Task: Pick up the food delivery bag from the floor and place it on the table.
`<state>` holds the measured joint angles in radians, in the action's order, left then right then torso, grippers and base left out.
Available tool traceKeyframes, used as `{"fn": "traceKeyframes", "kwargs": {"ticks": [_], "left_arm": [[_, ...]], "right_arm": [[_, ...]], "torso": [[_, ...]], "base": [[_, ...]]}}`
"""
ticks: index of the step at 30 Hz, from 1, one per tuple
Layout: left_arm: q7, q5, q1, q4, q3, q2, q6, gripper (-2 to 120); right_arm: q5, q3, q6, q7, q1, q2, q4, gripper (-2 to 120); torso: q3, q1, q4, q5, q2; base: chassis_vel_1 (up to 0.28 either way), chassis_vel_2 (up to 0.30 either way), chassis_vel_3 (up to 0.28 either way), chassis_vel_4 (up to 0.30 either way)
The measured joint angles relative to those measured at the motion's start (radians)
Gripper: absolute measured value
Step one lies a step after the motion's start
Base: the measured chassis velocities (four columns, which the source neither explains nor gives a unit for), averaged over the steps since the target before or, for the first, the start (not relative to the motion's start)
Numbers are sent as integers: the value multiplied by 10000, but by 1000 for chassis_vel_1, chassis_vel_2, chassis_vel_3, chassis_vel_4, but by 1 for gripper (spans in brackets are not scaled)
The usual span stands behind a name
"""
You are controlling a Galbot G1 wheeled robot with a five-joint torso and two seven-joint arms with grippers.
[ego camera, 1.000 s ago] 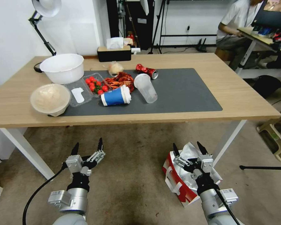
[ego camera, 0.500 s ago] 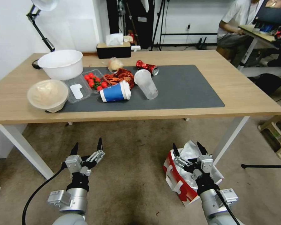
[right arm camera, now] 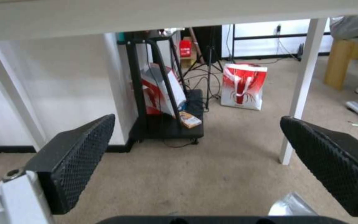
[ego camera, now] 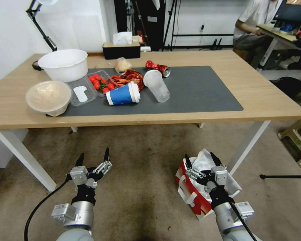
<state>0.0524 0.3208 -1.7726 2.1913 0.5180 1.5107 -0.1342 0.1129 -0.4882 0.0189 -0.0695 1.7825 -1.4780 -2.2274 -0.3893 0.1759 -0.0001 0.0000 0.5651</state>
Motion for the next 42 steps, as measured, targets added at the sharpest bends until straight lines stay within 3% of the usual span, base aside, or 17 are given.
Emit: {"fn": "traceKeyframes", "kwargs": {"ticks": [42], "left_arm": [[16, -50, -18, -63, -32, -38, -92, 100]], "right_arm": [[-85, -76, 40, -97, 70, -41, -37, 100]], "torso": [[1071, -612, 0, 0, -1682]], "base": [[0, 0, 0, 0]]}}
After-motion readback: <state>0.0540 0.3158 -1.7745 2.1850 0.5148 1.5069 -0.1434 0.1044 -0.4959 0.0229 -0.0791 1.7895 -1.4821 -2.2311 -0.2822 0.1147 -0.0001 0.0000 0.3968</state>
